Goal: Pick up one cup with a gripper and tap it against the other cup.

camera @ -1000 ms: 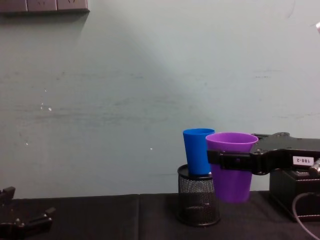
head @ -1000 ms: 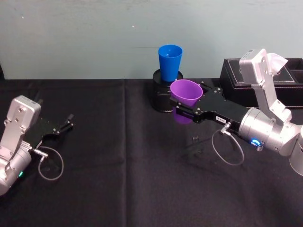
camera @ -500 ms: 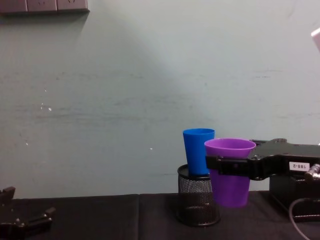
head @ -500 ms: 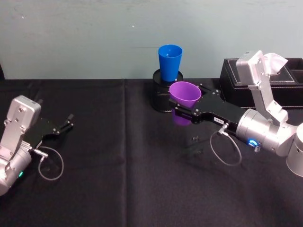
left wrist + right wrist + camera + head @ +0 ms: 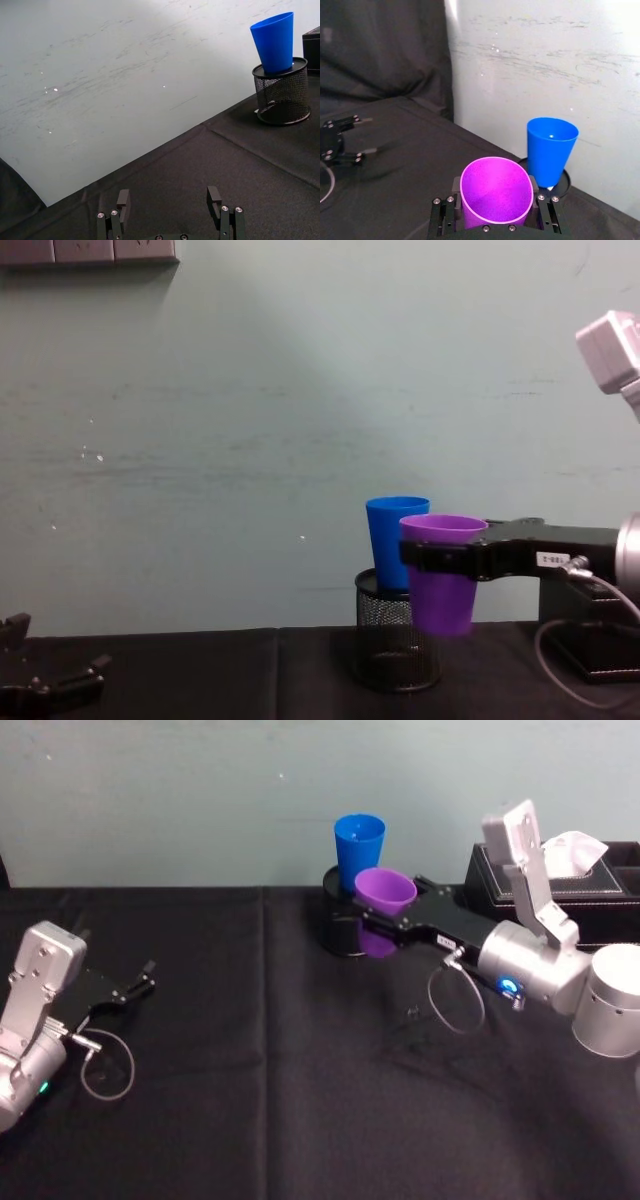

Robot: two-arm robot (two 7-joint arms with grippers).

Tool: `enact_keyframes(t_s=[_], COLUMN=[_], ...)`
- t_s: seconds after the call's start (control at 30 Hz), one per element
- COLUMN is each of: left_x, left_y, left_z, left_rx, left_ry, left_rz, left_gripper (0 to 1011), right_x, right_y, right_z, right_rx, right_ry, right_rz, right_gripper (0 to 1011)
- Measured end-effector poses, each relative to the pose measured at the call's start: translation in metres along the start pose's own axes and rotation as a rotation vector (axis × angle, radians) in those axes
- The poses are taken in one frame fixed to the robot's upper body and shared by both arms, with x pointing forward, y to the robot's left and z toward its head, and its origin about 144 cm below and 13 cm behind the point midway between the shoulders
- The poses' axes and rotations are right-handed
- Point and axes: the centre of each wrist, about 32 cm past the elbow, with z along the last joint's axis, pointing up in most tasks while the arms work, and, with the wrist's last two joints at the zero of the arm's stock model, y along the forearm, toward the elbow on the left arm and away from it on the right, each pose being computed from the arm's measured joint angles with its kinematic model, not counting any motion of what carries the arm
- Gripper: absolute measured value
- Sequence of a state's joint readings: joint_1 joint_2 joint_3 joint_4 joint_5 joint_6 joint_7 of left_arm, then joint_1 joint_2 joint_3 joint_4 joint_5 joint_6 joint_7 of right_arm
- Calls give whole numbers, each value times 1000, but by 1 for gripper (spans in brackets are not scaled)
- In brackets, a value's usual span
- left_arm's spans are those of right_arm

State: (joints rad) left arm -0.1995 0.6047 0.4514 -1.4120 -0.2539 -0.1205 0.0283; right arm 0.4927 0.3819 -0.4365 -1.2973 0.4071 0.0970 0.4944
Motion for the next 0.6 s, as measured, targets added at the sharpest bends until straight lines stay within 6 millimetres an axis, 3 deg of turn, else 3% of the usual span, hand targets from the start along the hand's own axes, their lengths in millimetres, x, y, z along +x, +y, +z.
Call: enact_keyframes(t_s=[0.6], left_x=[0], left_y=[0], left_z=[0], left_rx=[0], left_ry=[0], left_rz=[0], left_gripper=[1000], right_x=[17], right_y=[40], right_z=[-4], right_rx=[6], right_ry=[15], right_rz=[-31], right_gripper=[738])
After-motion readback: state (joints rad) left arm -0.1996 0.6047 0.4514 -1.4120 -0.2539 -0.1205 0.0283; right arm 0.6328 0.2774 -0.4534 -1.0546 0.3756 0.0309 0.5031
